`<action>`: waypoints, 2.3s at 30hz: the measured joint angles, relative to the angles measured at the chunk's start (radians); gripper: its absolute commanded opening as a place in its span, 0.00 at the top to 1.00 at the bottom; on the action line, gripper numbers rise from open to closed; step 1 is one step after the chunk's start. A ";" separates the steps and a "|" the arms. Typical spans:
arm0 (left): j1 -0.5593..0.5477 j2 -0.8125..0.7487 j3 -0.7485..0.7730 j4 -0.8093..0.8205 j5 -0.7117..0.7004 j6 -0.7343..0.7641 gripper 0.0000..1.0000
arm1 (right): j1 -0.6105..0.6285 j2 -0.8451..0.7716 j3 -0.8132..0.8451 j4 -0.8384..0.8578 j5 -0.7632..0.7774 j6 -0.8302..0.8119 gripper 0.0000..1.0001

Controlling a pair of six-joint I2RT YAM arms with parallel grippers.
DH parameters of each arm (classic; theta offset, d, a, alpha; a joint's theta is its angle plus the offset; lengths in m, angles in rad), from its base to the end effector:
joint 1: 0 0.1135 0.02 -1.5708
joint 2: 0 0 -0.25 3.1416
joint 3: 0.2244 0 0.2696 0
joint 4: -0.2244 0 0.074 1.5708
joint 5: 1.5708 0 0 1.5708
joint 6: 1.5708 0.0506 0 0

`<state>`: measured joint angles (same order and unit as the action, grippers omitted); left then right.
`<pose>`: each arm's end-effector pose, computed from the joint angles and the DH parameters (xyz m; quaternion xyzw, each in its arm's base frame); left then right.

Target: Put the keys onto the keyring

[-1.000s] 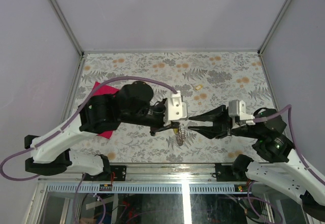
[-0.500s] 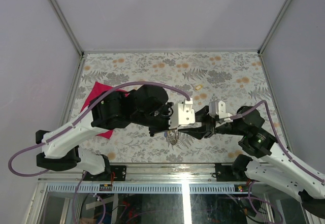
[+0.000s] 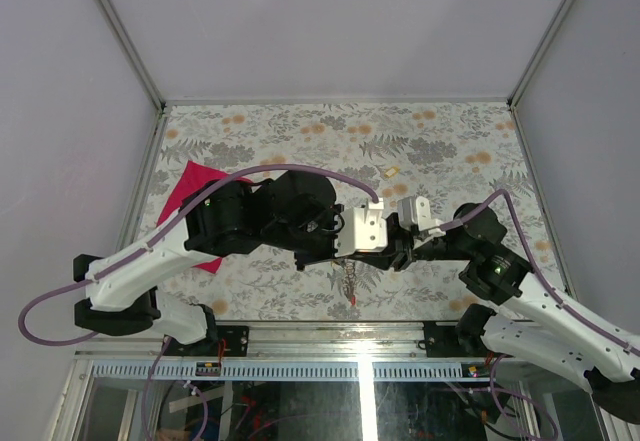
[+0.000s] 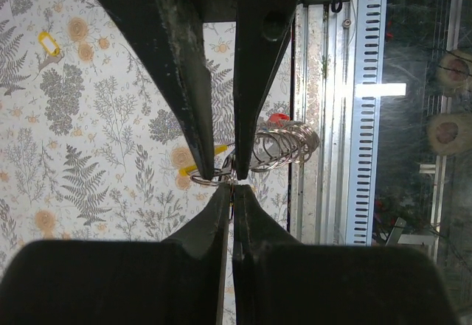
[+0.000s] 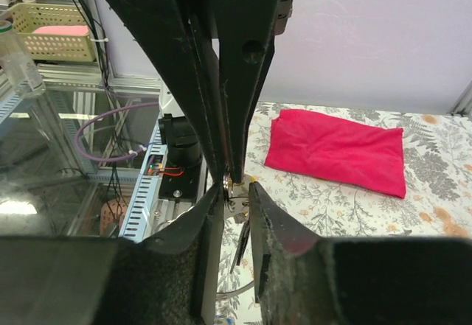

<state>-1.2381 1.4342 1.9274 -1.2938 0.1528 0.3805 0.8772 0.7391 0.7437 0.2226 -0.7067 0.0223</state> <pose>0.0827 -0.2628 0.4494 0.6886 0.6168 -0.2201 0.3112 0.1073 0.1805 0.3684 -0.4885 0.4191 0.5132 0.5677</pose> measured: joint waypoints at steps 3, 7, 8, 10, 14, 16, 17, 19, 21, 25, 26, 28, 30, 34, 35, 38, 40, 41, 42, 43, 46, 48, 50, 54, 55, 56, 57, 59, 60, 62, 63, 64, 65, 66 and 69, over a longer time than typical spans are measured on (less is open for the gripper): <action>-0.001 0.003 0.000 -0.001 -0.002 0.000 1.00 | 0.000 0.002 0.000 0.000 -0.013 0.002 0.78; -0.003 0.005 0.000 -0.001 -0.005 0.000 1.00 | 0.000 0.006 0.001 0.000 -0.020 0.003 0.79; -0.003 0.005 0.000 -0.001 -0.005 0.000 1.00 | 0.000 0.007 0.002 0.000 -0.021 0.004 0.82; -0.003 0.005 0.000 -0.001 -0.007 0.000 1.00 | 0.000 0.009 0.005 -0.001 -0.023 0.005 0.92; -0.003 0.005 0.000 -0.001 -0.016 0.000 0.92 | 0.000 0.011 0.011 -0.014 -0.032 0.012 1.00; -0.005 0.003 0.000 0.003 -0.021 0.000 0.87 | 0.000 0.012 0.024 -0.037 -0.029 0.013 1.00; -0.005 0.000 -0.003 0.011 -0.022 0.000 0.84 | 0.000 0.011 0.034 -0.052 -0.027 0.012 1.00; -0.006 -0.017 -0.026 0.035 -0.023 -0.001 0.80 | 0.000 0.010 0.051 -0.076 -0.020 0.013 1.00; -0.007 -0.053 -0.069 0.065 -0.021 -0.001 0.77 | 0.000 0.003 0.064 -0.087 -0.018 0.013 1.00; -0.007 -0.155 -0.184 0.169 -0.003 -0.013 0.75 | 0.000 -0.023 0.090 -0.110 -0.020 0.018 1.00; -0.007 -0.182 -0.210 0.193 0.003 -0.016 0.75 | 0.000 -0.028 0.098 -0.111 -0.021 0.020 1.00; -0.007 -0.244 -0.276 0.273 0.020 -0.029 0.75 | 0.000 -0.035 0.109 -0.112 -0.022 0.025 1.00; -0.007 -0.306 -0.343 0.357 0.031 -0.044 0.75 | 0.000 -0.039 0.114 -0.112 -0.023 0.032 1.00; -0.007 -0.394 -0.452 0.513 0.050 -0.077 0.75 | 0.000 -0.047 0.116 -0.105 -0.029 0.049 1.00; -0.007 -0.410 -0.479 0.557 0.053 -0.086 0.75 | 0.000 -0.048 0.116 -0.104 -0.030 0.054 1.00; -0.008 -0.452 -0.556 0.676 0.058 -0.116 0.75 | 0.000 -0.052 0.115 -0.092 -0.029 0.070 1.00; -0.008 -0.481 -0.616 0.754 0.061 -0.138 0.75 | 0.000 -0.059 0.115 -0.074 -0.029 0.084 1.00; -0.008 -0.492 -0.639 0.783 0.062 -0.146 0.75 | 0.000 -0.063 0.114 -0.058 -0.028 0.093 1.00; -0.008 -0.503 -0.660 0.813 0.063 -0.156 0.75 | 0.000 -0.068 0.110 -0.037 -0.026 0.104 1.00; -0.008 -0.512 -0.676 0.843 0.064 -0.166 0.75 | 0.000 -0.074 0.102 -0.011 -0.023 0.119 1.00; -0.008 -0.533 -0.709 0.914 0.064 -0.186 0.75 | 0.000 -0.092 0.058 0.078 -0.003 0.167 1.00; -0.008 -0.544 -0.722 0.947 0.050 -0.203 0.72 | 0.000 -0.108 0.029 0.114 0.034 0.196 1.00; -0.008 -0.551 -0.730 0.970 0.021 -0.221 0.63 | 0.000 -0.119 0.014 0.110 0.098 0.211 1.00; -0.008 -0.555 -0.747 0.984 -0.071 -0.267 0.42 | 0.000 -0.143 0.011 0.014 0.252 0.204 1.00; -0.008 -0.552 -0.753 0.984 -0.097 -0.280 0.37 | 0.000 -0.149 0.011 -0.019 0.291 0.196 1.00; -0.008 -0.546 -0.757 0.982 -0.124 -0.291 0.32 | 0.000 -0.152 0.012 -0.055 0.329 0.187 1.00; -0.008 -0.536 -0.758 0.976 -0.151 -0.307 0.27 | 0.000 -0.152 0.013 -0.085 0.355 0.180 1.00; -0.008 -0.507 -0.758 0.964 -0.202 -0.327 0.12 | 0.000 -0.145 0.018 -0.170 0.411 0.158 1.00; -0.008 -0.488 -0.758 0.955 -0.222 -0.337 0.07 | 0.000 -0.137 0.021 -0.215 0.434 0.147 1.00; -0.003 -0.447 -0.758 0.933 -0.254 -0.356 0.02 | 0.000 -0.120 0.027 -0.289 0.469 0.128 1.00; 0.003 -0.430 -0.758 0.925 -0.264 -0.363 0.01 | 0.000 -0.109 0.030 -0.328 0.485 0.119 1.00; 0.018 -0.412 -0.758 0.917 -0.264 -0.369 0.01 | 0.000 -0.098 0.035 -0.366 0.499 0.111 1.00; 0.042 -0.399 -0.761 0.913 -0.257 -0.378 0.00 | 0.000 -0.087 0.041 -0.401 0.512 0.104 1.00; 0.089 -0.388 -0.768 0.911 -0.246 -0.392 0.00 | 0.000 -0.069 0.050 -0.443 0.526 0.097 1.00; 0.233 -0.383 -0.793 0.911 -0.218 -0.434 0.00 | 0.000 -0.028 0.068 -0.524 0.558 0.085 1.00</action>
<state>-1.0054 1.0508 1.1339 -0.3828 -0.0654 -0.0532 0.8772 0.7109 0.8120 -0.3016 -0.1490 0.1074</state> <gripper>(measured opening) 0.997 0.010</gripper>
